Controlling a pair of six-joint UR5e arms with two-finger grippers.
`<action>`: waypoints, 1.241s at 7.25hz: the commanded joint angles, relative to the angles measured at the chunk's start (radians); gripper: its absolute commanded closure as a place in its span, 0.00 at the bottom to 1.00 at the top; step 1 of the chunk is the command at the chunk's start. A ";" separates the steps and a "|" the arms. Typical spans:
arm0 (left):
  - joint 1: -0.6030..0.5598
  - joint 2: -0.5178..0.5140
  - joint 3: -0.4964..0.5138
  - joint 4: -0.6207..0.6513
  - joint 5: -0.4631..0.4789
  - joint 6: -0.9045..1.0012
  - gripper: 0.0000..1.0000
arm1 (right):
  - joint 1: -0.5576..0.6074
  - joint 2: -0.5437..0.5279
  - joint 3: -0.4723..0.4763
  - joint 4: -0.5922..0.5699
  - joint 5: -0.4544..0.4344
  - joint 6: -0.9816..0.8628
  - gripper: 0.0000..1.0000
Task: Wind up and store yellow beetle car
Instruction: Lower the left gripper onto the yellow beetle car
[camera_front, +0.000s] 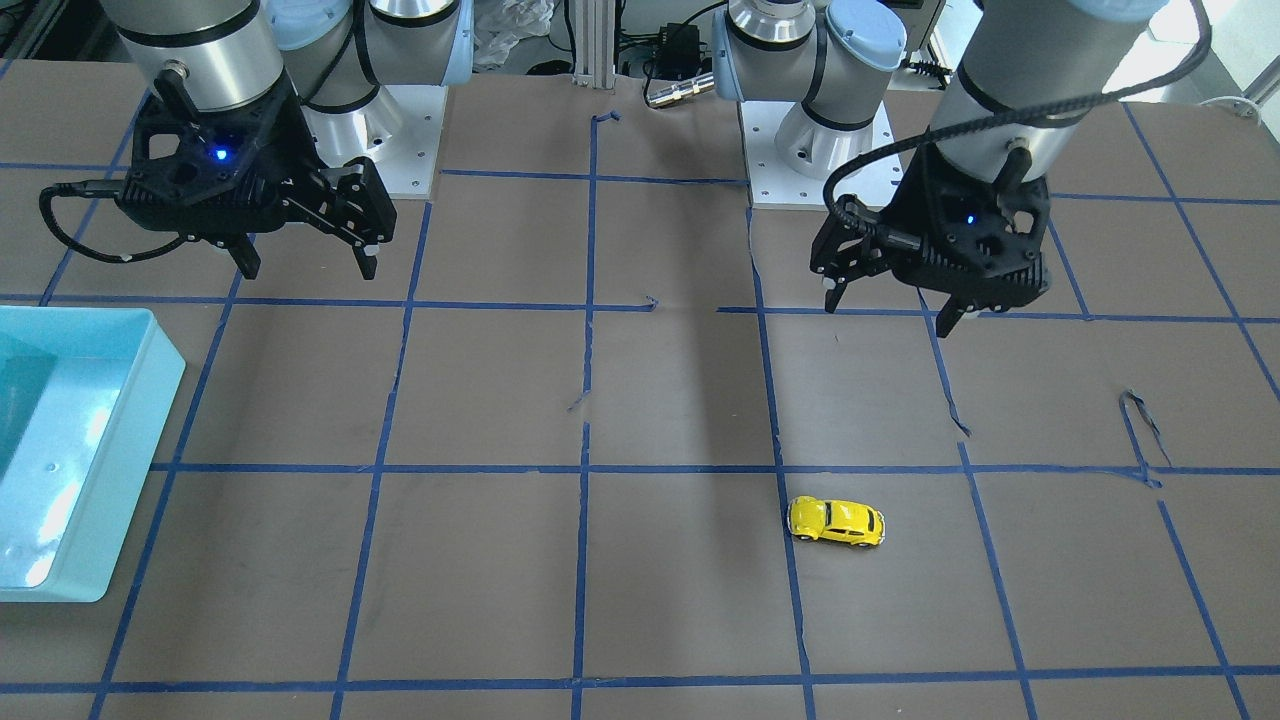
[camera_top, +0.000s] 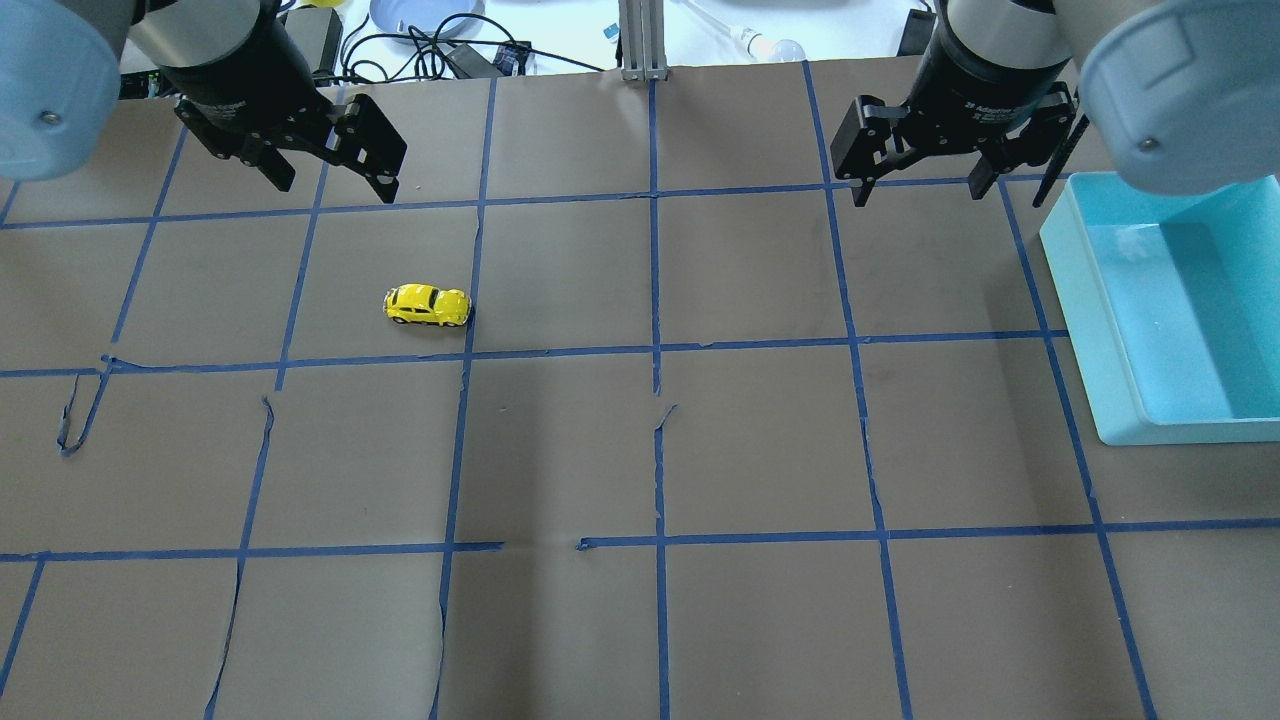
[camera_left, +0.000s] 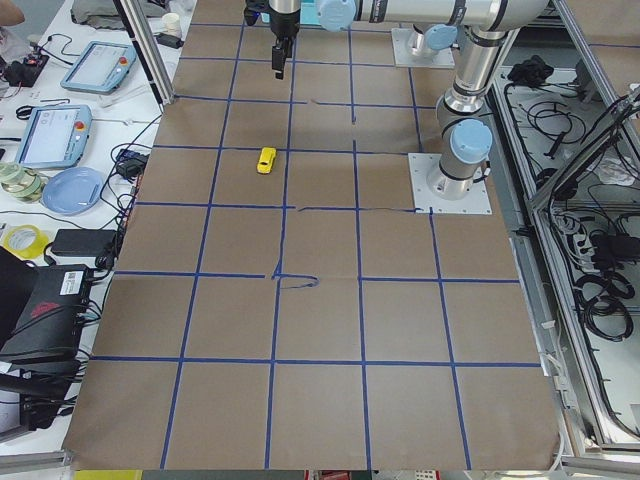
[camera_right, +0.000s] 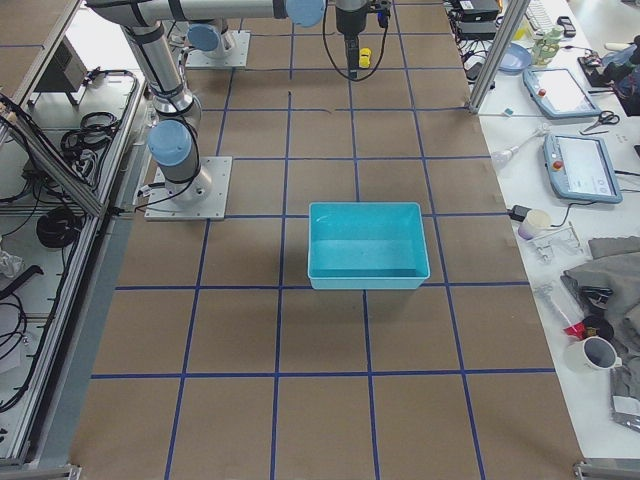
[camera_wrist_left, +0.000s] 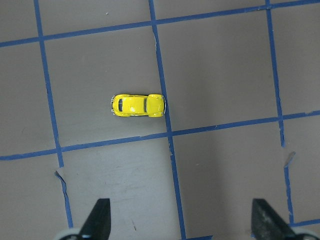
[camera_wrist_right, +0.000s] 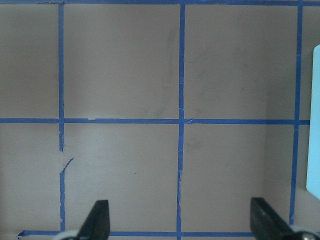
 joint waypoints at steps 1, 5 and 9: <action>0.000 -0.077 -0.006 0.049 0.007 0.207 0.00 | 0.000 -0.002 0.000 0.002 -0.002 -0.003 0.00; 0.008 -0.225 -0.017 0.107 0.028 0.771 0.00 | 0.000 0.000 0.002 0.000 0.002 -0.001 0.00; 0.039 -0.323 -0.248 0.594 0.053 1.368 0.00 | 0.000 -0.002 0.002 0.000 0.002 -0.001 0.00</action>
